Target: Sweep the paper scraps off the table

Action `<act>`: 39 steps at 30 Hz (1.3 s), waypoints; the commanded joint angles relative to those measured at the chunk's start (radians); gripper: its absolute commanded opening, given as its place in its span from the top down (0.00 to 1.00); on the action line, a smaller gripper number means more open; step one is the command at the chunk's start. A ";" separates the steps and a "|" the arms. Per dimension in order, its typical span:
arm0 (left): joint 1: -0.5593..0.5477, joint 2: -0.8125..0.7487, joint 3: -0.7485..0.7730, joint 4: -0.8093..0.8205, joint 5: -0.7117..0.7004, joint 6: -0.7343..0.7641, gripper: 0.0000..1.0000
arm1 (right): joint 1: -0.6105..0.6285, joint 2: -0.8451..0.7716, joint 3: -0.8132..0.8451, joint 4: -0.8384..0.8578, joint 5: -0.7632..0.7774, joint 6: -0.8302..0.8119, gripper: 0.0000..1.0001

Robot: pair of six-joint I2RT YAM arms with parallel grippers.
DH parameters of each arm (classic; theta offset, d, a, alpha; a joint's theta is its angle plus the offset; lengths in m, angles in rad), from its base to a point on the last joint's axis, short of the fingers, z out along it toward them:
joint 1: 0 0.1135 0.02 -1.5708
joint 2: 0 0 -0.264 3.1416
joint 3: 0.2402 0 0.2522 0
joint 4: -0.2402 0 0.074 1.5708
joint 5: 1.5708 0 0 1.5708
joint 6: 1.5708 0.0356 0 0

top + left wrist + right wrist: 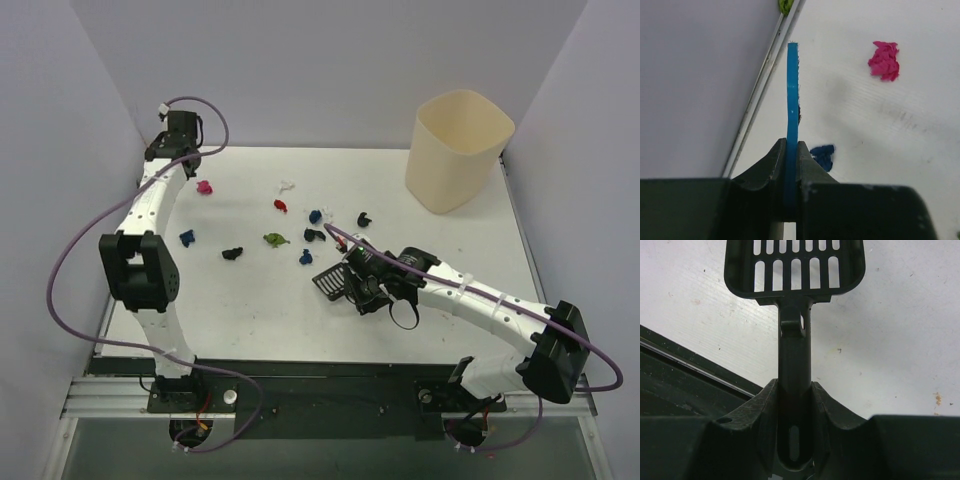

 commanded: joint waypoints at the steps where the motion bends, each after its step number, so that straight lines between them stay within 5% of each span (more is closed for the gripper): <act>1: 0.000 0.154 0.180 -0.004 -0.086 0.218 1.00 | -0.014 0.000 0.042 -0.037 -0.029 -0.025 1.00; 5: -0.006 0.266 0.213 0.048 0.088 0.388 1.00 | -0.021 0.006 0.050 -0.038 -0.029 -0.030 1.00; 13: -0.026 0.344 0.207 0.144 0.073 0.562 1.00 | -0.027 0.024 0.082 -0.065 -0.075 -0.024 1.00; 23: -0.123 0.477 0.308 0.064 0.202 0.655 1.00 | -0.030 0.010 0.076 -0.083 -0.072 0.001 1.00; 33: -0.288 0.225 0.158 -0.209 0.567 0.703 1.00 | -0.028 0.003 0.088 -0.088 -0.081 -0.007 1.00; 36: -0.295 0.122 0.098 -0.225 0.526 0.643 1.00 | -0.030 0.006 0.084 -0.088 -0.083 -0.013 1.00; 39: -0.282 0.059 0.040 -0.176 0.295 0.623 1.00 | -0.030 0.010 0.081 -0.086 -0.094 -0.016 1.00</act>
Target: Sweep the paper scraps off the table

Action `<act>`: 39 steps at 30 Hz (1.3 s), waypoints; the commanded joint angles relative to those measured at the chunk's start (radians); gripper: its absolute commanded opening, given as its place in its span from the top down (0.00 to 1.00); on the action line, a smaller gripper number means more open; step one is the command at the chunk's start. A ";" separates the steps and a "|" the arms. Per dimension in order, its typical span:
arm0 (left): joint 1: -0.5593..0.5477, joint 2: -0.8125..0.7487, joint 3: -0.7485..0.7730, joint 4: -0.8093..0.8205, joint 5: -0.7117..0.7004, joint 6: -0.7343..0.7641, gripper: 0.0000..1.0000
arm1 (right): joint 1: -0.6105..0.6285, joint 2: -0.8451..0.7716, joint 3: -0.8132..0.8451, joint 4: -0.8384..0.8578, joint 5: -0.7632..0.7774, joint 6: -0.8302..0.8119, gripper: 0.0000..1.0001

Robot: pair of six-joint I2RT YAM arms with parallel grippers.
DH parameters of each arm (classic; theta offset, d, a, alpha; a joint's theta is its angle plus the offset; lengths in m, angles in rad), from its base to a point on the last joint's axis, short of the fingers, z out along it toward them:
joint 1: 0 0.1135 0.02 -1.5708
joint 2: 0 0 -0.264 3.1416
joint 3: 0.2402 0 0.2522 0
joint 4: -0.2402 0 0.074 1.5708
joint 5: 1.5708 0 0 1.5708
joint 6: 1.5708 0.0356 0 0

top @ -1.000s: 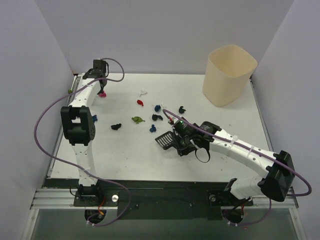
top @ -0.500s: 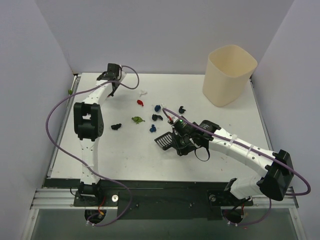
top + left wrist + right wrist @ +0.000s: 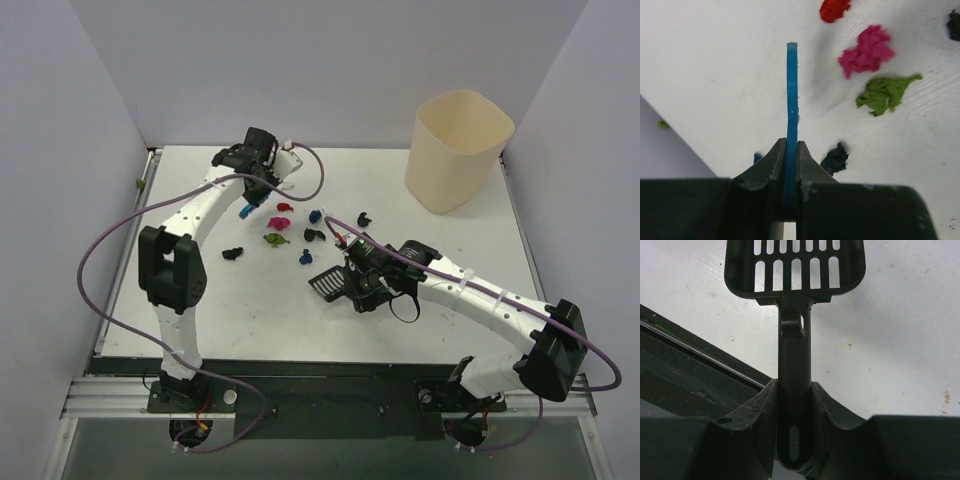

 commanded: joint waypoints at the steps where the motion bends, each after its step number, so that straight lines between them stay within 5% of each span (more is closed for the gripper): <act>1: 0.058 -0.143 -0.084 0.027 -0.200 -0.059 1.00 | -0.005 -0.008 0.026 -0.036 -0.015 -0.006 1.00; 8: 0.228 -0.179 -0.149 0.089 -0.430 -0.113 1.00 | -0.003 -0.034 0.006 -0.030 -0.028 -0.001 1.00; 17: 0.340 -0.041 -0.120 0.003 -0.444 -0.209 1.00 | -0.007 -0.048 0.018 -0.053 -0.046 -0.004 1.00; 22: 0.331 0.042 0.004 -0.171 -0.314 -0.346 1.00 | -0.005 -0.052 0.024 -0.062 -0.035 -0.010 1.00; 29: 0.319 0.053 -0.022 -0.285 -0.245 -0.493 1.00 | -0.005 -0.071 0.016 -0.069 -0.042 -0.002 1.00; 39: 0.098 0.088 0.154 -0.379 -0.023 -0.648 1.00 | -0.005 -0.094 -0.011 -0.055 -0.043 0.013 1.00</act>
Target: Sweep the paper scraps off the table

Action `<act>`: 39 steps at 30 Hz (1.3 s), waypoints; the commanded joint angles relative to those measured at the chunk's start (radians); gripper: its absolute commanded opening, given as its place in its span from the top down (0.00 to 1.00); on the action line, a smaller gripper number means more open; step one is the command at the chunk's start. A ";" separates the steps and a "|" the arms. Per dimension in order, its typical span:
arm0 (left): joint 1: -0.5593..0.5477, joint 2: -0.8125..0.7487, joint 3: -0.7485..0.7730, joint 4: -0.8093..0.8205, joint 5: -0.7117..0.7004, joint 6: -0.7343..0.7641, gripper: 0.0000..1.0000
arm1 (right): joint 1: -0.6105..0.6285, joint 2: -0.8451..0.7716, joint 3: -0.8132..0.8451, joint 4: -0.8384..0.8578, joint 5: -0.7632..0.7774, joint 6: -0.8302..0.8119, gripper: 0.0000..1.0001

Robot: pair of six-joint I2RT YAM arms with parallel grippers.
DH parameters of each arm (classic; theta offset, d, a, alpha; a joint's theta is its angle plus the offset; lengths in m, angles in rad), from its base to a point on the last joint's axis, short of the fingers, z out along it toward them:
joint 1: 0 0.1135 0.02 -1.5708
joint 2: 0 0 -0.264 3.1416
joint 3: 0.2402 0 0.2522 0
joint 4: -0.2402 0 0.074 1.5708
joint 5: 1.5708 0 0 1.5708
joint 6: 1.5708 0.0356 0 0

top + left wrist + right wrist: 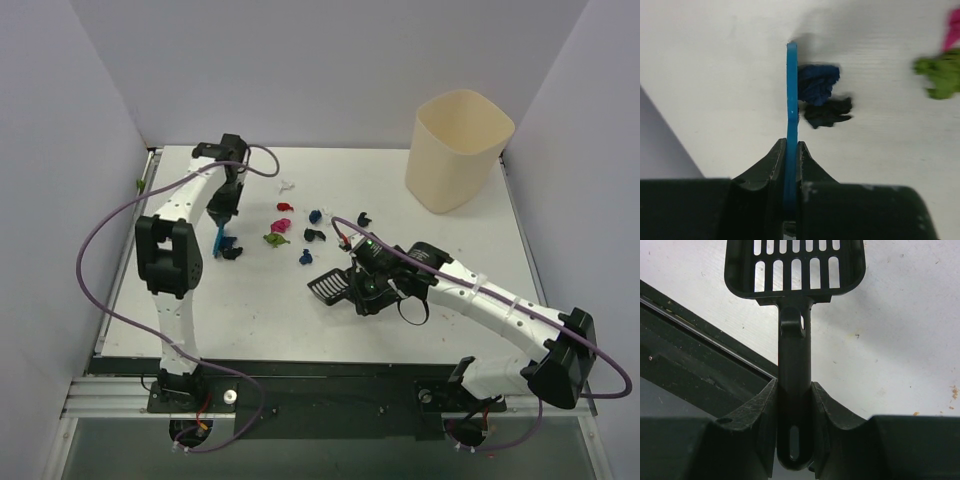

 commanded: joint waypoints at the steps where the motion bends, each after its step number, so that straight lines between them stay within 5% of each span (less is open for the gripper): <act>1: -0.107 0.021 0.131 -0.051 0.175 -0.125 1.00 | -0.005 -0.042 -0.015 -0.018 0.006 0.014 1.00; 6: -0.162 0.053 0.238 -0.076 0.312 -0.154 1.00 | -0.005 -0.057 -0.032 -0.020 0.015 0.017 1.00; 13: -0.139 0.088 0.438 -0.124 0.027 -0.068 1.00 | -0.005 -0.079 -0.041 -0.020 0.015 0.020 1.00; 17: -0.142 0.083 0.420 0.068 -0.101 0.119 1.00 | -0.005 -0.077 -0.038 -0.024 0.014 0.018 1.00; 21: -0.145 0.053 0.291 0.409 -0.047 0.352 1.00 | -0.005 -0.079 -0.035 -0.030 0.012 0.020 1.00; 25: -0.147 0.105 0.307 0.556 0.023 0.516 1.00 | -0.005 -0.071 -0.018 -0.050 0.017 0.024 1.00; 39: -0.170 0.294 0.430 0.691 0.158 0.778 1.00 | -0.005 -0.062 0.011 -0.061 0.043 0.069 1.00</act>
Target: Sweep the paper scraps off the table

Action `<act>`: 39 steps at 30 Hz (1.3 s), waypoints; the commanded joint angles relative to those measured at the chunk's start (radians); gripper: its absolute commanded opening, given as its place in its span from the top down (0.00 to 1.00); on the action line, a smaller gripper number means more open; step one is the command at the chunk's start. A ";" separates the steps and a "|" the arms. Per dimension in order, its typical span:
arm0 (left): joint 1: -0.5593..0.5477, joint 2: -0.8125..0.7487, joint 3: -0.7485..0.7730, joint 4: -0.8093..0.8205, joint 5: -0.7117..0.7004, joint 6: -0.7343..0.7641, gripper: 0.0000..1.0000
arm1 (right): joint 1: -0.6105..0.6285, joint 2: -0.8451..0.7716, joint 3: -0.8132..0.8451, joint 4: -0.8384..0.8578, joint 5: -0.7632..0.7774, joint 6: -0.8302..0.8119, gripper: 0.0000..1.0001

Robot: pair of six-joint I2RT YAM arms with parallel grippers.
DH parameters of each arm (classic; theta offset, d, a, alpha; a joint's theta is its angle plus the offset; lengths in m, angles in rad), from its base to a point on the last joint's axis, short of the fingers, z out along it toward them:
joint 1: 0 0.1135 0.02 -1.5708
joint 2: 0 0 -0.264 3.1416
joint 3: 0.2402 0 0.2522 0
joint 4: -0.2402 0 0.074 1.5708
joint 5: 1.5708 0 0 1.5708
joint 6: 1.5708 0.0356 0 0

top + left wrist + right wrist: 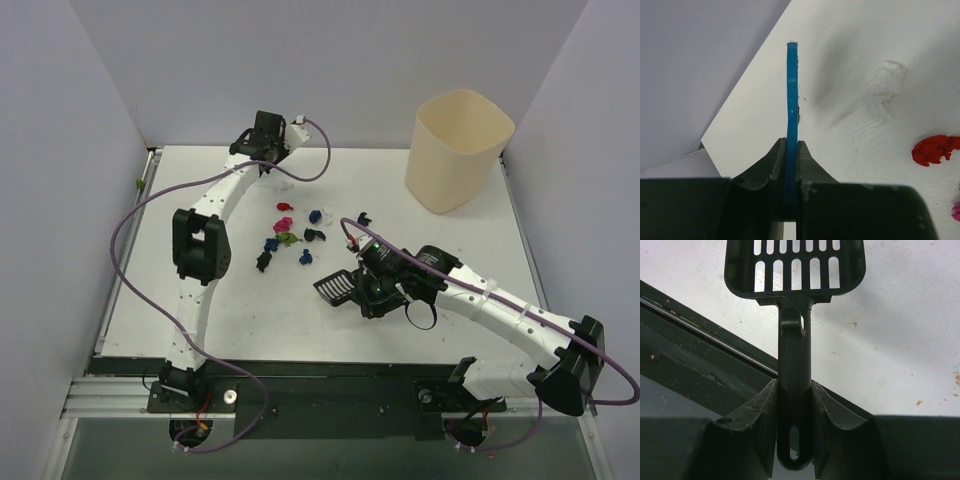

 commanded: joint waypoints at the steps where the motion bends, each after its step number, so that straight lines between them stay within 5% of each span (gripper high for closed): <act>1: -0.010 0.030 0.047 0.116 0.079 0.106 1.00 | -0.005 -0.009 0.036 -0.030 0.032 0.029 1.00; 8: -0.052 0.094 0.078 0.041 0.110 0.249 1.00 | -0.005 -0.019 0.021 -0.019 0.022 0.046 1.00; 17: -0.130 0.035 0.038 -0.336 0.144 0.375 1.00 | -0.005 -0.032 0.010 -0.009 0.014 0.055 1.00; 27: -0.210 -0.228 -0.199 -0.460 0.249 0.260 1.00 | -0.004 -0.058 -0.019 0.008 0.008 0.060 1.00; 39: -0.210 -0.248 -0.068 -0.330 0.043 0.067 1.00 | -0.010 -0.001 0.021 -0.055 0.135 0.072 1.00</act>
